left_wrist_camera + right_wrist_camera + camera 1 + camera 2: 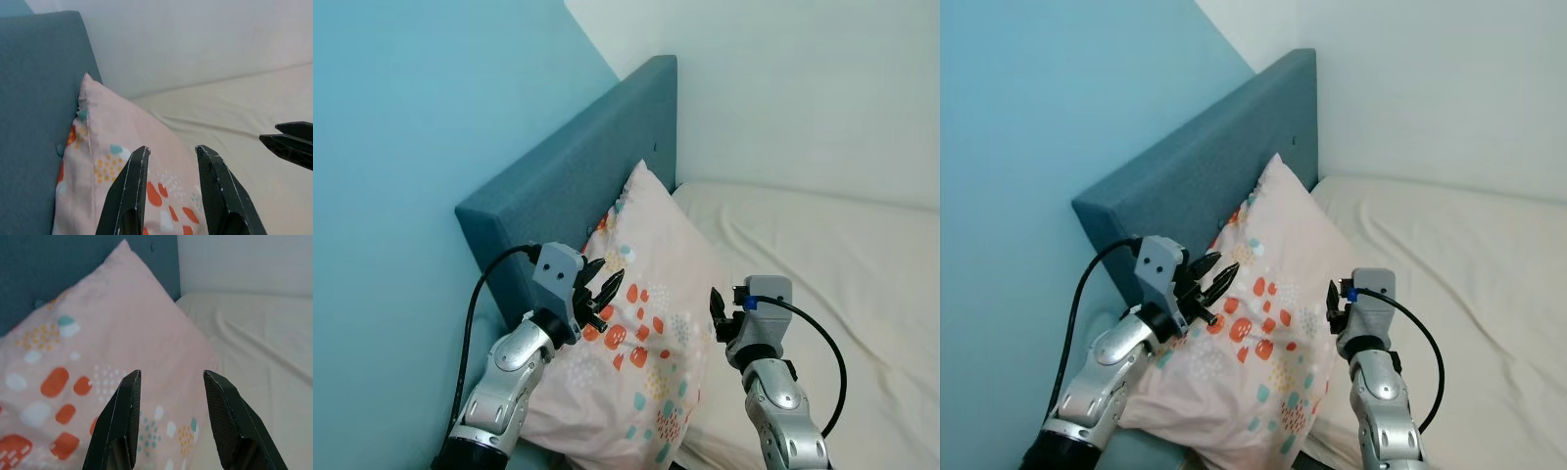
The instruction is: Clean up the room
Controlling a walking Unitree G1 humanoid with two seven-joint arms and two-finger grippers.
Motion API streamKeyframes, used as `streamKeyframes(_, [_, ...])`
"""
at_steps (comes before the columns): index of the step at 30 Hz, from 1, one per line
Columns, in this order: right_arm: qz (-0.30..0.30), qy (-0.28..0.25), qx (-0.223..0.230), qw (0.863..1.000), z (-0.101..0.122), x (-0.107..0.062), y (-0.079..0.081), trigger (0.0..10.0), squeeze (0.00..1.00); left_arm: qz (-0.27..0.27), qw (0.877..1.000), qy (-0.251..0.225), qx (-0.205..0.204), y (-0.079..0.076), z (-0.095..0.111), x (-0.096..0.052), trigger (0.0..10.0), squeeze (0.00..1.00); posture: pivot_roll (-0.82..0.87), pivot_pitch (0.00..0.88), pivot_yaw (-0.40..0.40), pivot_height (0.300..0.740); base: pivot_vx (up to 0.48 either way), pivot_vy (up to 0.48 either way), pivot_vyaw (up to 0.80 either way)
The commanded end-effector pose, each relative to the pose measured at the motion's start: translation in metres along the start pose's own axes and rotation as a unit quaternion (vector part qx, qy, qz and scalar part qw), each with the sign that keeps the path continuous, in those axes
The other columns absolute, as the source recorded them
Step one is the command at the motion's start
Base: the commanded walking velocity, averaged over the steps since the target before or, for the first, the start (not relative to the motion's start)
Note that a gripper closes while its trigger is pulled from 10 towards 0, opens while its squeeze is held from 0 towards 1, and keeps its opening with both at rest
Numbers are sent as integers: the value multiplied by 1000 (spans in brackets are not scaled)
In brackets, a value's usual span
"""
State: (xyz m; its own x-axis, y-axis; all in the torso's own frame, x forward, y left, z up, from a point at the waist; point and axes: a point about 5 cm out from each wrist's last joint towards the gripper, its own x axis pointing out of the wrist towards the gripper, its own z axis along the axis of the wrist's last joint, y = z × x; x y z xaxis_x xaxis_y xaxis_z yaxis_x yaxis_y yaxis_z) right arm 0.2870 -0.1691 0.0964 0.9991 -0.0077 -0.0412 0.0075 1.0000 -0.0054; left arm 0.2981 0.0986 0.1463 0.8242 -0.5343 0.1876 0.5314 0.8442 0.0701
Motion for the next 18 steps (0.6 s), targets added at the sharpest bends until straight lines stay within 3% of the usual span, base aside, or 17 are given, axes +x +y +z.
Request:
streamKeyframes(1, [3,5,8,1000,-4,-1,2,10000,0,2,1000,18,8,3,-5,-5,10000,0,-21,37,68,624,0,0,0])
streamKeyframes(11, [8,8,6,1000,-4,0,3,10000,0,-8,1000,13,10,1,0,-5,10000,0,-18,49,64,576,0,0,0])
streamKeyframes(18, [13,13,3,1000,-6,1,5,10000,0,-12,1000,6,13,5,6,-8,10000,0,-10,61,57,576,0,0,0])
